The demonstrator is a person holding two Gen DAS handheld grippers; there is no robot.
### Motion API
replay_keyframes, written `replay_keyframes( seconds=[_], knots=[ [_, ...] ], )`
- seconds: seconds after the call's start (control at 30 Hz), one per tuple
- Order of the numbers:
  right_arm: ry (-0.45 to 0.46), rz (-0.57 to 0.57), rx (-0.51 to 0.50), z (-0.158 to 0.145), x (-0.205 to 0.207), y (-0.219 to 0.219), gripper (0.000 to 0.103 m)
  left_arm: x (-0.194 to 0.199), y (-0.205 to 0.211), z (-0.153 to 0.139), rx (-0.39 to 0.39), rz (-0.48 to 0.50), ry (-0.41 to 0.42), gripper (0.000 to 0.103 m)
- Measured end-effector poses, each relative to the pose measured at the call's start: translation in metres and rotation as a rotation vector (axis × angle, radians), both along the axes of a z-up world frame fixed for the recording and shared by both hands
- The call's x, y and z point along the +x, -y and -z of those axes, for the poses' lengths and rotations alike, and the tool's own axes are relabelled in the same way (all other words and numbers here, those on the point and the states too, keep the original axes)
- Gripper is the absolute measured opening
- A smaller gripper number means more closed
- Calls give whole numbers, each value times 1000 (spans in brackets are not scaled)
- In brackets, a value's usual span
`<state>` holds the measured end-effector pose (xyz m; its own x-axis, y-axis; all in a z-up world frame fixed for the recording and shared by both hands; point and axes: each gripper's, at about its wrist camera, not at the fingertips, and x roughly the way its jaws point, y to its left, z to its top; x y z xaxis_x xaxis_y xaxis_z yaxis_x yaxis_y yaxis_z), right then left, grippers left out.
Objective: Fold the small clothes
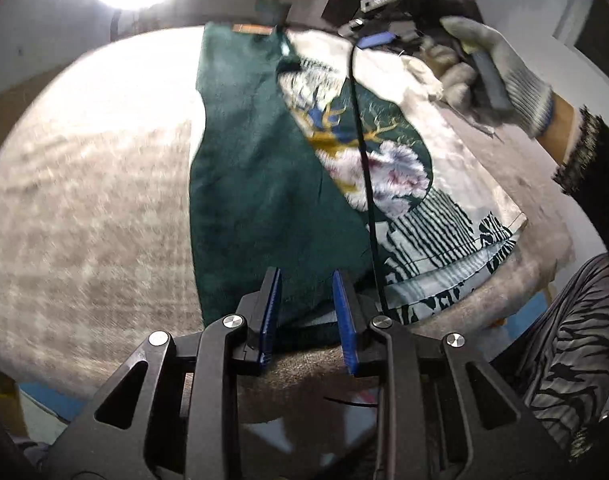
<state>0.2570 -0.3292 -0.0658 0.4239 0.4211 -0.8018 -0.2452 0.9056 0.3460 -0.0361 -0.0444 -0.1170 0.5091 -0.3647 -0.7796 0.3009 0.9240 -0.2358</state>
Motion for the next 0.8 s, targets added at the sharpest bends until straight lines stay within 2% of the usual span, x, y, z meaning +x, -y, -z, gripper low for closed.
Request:
replay_keyframes(
  seconds=[0.27,0.33,0.4,0.47,0.57,0.63,0.7,0.8],
  knots=[
    [156,77,47,-72,-69,77,44,-18,-12,-27,61,-11,135,26],
    [205,98,43,-87,-86,95,60,-19,-11,-31,58,-16,149,26],
    [263,113,24,-100,-106,114,66,-20,-7,-37,49,-11,160,26],
    [297,117,7,-106,-122,129,70,-20,2,-41,42,7,172,26],
    [352,141,-12,-106,-145,153,81,-20,29,-45,30,57,192,26],
    [391,178,8,-101,-157,170,92,-18,54,-45,7,103,194,26],
    [408,217,23,-97,-165,190,92,-15,83,-43,-5,159,193,26],
    [375,222,-28,-92,-170,217,91,-11,129,-37,-3,234,199,26]
  ],
)
